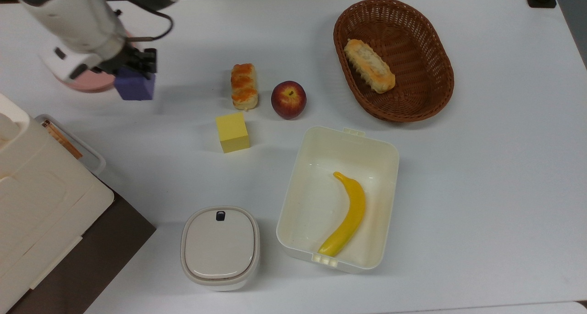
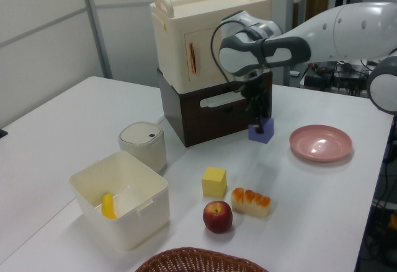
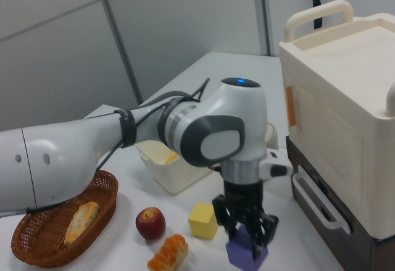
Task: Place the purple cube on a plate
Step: 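Carry the purple cube over the pink plate and lower it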
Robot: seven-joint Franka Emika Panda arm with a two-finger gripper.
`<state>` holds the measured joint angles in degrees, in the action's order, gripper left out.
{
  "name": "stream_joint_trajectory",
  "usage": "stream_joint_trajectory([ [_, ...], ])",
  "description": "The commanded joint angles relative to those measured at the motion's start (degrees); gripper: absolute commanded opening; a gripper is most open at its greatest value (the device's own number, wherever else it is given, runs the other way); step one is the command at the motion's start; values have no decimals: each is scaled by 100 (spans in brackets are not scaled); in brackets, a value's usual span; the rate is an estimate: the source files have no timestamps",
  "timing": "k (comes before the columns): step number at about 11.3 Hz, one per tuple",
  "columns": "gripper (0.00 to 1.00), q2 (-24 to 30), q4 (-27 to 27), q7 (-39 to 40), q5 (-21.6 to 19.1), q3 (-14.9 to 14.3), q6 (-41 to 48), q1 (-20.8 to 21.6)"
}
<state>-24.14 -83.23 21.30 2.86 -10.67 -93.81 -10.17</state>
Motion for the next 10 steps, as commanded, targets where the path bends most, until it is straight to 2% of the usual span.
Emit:
stream_joint_trajectory([
  [1, 16, 67, -193, 242, 319, 21, 74, -449],
  [4, 17, -3, -403, 742, 715, 12, 82, -810],
  [5, 24, -3, -509, 935, 1064, 12, 91, -829],
  [6, 25, -21, -579, 981, 1242, 21, 91, -864],
  [7, 29, -117, -580, 981, 1279, 12, 83, -925],
  [8, 43, -161, -580, 981, 1375, 12, 83, -934],
  [9, 73, -162, -589, 973, 1584, 12, 100, -917],
  [10, 100, -153, -589, 973, 1665, 12, 135, -882],
])
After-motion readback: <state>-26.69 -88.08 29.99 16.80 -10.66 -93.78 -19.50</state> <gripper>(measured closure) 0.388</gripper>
